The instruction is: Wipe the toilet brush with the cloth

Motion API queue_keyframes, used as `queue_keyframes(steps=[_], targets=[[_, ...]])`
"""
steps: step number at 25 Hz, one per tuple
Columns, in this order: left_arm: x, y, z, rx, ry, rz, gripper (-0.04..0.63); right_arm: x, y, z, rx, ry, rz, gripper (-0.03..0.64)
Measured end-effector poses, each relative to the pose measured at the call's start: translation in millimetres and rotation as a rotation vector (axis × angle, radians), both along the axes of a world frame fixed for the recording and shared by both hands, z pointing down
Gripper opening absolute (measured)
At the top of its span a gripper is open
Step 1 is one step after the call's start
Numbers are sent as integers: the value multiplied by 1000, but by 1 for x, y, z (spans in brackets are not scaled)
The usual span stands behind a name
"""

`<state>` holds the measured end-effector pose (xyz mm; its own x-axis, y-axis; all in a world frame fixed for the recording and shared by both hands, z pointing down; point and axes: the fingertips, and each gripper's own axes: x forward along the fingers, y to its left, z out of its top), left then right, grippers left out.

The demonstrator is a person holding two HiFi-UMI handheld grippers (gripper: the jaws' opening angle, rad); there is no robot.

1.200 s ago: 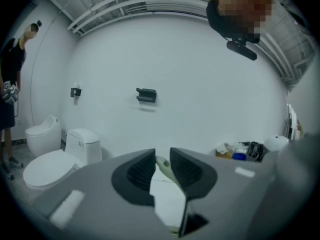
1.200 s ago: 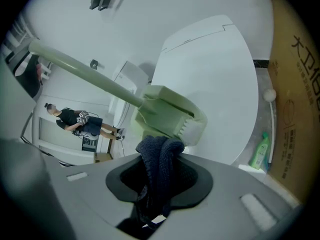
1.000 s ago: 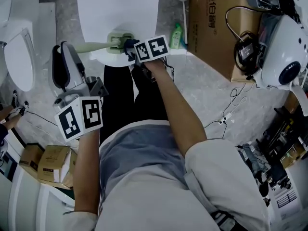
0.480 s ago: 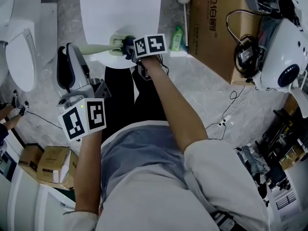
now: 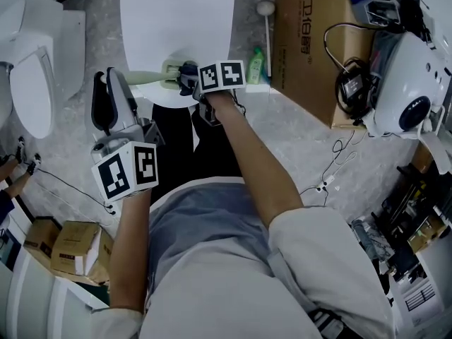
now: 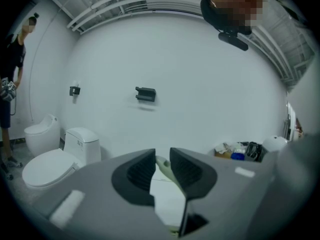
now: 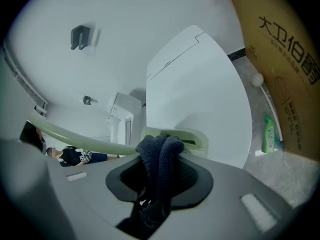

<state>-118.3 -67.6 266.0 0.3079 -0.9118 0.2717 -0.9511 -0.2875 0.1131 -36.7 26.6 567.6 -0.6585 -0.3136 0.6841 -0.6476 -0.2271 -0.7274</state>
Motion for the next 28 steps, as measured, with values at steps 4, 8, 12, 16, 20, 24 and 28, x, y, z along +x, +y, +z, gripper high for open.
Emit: queue_keyframes(steps=[4, 8, 12, 16, 20, 24, 28], targets=[[0, 1, -2, -5, 0, 3, 0, 1, 1, -12, 5, -14, 9, 106], [0, 0, -3, 3, 2, 7, 0, 3, 0, -22, 20, -18, 2, 106], [-1, 1, -4, -2, 1, 7, 0, 4, -1, -35, 36, -23, -6, 108], [0, 4, -5, -12, 5, 8, 0, 5, 0, -47, 51, -24, -15, 110], [0, 4, -6, -31, 7, 12, 0, 6, -1, -63, 58, -36, -1, 110], [-1, 7, -7, -42, 8, 16, 0, 6, 0, -75, 65, -51, -1, 110], [-1, 11, -10, -44, 13, 22, 0, 6, 1, -92, 82, -60, -10, 110]])
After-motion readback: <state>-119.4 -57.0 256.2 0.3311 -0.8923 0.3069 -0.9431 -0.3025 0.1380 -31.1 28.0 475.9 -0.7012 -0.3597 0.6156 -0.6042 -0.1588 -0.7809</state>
